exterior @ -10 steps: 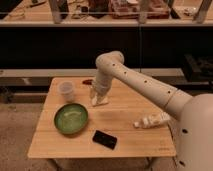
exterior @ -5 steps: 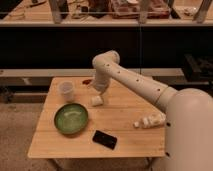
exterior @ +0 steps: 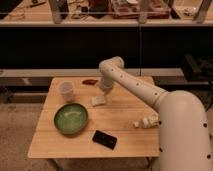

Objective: Place the white sponge in the ceramic bowl

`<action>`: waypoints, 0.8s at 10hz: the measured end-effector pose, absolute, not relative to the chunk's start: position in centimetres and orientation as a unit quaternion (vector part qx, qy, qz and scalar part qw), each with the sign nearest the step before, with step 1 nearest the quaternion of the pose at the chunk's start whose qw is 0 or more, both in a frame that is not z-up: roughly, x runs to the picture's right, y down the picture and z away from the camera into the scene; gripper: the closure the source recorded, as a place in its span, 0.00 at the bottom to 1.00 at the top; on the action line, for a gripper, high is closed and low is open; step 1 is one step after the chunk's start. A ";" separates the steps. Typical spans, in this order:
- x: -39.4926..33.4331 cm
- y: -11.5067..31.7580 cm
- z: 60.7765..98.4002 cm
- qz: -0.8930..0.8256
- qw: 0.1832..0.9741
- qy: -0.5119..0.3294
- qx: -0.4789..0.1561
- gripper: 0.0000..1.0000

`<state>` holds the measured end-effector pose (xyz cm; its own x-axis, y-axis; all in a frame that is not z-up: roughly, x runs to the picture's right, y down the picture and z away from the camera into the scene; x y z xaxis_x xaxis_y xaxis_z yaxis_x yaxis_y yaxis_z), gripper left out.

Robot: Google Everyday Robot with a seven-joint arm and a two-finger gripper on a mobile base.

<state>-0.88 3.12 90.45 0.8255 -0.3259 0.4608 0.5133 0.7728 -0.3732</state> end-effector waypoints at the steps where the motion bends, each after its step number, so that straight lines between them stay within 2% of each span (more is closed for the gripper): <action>1: -0.9 3.2 90.8 -0.223 0.925 -0.190 -0.244 0.20; 3: -0.9 4.2 92.4 -0.209 0.930 -0.190 -0.237 0.20; 8: -1.5 4.7 93.9 -0.194 0.928 -0.196 -0.251 0.20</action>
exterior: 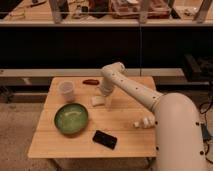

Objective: Place the white sponge in the ceramic bowl

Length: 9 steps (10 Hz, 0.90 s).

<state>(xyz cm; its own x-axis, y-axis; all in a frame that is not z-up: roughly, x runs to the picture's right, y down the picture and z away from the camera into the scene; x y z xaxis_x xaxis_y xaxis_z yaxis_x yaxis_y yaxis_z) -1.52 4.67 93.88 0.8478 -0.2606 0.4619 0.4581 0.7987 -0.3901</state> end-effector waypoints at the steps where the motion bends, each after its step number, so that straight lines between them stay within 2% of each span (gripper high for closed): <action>1: -1.4 4.7 94.0 -0.191 0.928 -0.197 -0.252 0.20; 9: -1.1 5.7 95.5 -0.182 0.923 -0.203 -0.270 0.20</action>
